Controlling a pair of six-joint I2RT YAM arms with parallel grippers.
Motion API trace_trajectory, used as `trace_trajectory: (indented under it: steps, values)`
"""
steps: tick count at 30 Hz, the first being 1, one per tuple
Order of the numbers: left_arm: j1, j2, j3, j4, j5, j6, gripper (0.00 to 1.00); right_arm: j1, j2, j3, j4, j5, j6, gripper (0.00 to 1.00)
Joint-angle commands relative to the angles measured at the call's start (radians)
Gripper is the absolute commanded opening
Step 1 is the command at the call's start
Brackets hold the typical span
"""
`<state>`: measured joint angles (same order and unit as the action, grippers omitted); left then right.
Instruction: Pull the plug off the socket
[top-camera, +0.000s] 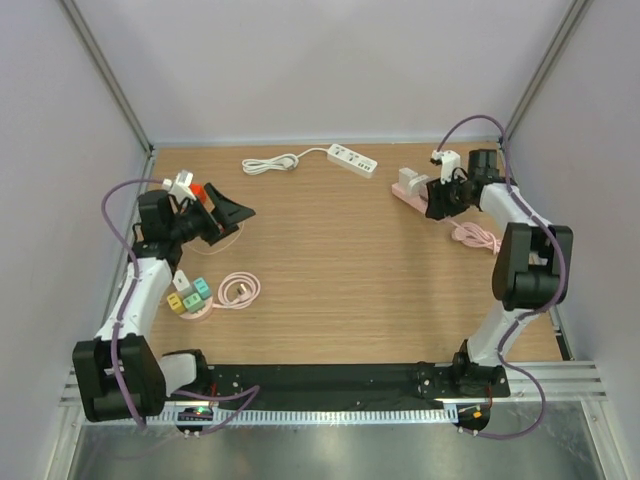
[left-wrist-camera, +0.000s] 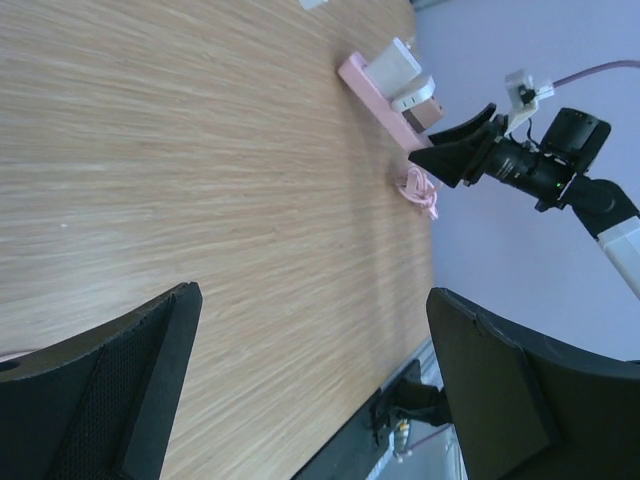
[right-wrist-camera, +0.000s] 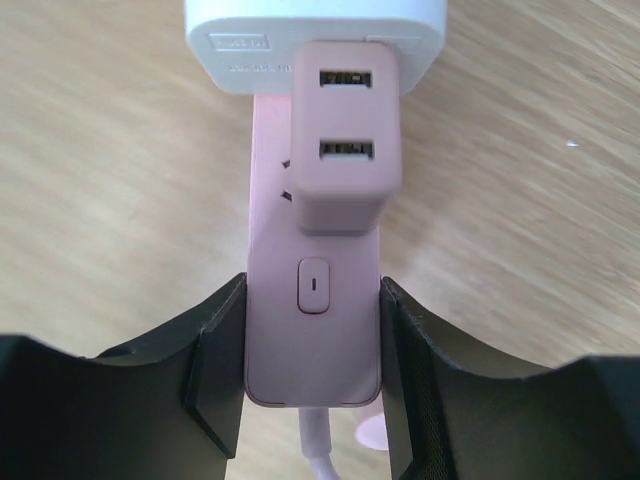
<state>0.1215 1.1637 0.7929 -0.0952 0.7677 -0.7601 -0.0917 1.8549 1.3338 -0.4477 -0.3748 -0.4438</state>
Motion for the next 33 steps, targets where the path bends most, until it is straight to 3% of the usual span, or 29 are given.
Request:
trace_trajectory:
  steps: [1,8,15,26,33]
  values:
    - [-0.065,0.028,0.022,0.08,0.076,-0.03,1.0,0.012,-0.195,-0.059,-0.041,-0.272,-0.152,0.01]
    - [-0.232,0.077,0.069,0.048,0.049,0.048,0.99,0.024,-0.365,-0.217,-0.233,-0.413,-0.376,0.01]
    - [-0.416,0.116,0.114,0.009,-0.031,0.191,1.0,0.04,-0.43,-0.298,-0.426,-0.495,-0.581,0.01]
    - [-0.617,0.215,0.184,-0.075,-0.055,0.727,1.0,0.084,-0.467,-0.34,-0.747,-0.564,-1.122,0.01]
    - [-0.781,0.246,0.166,-0.098,-0.048,1.093,1.0,0.139,-0.439,-0.323,-0.812,-0.57,-1.228,0.01]
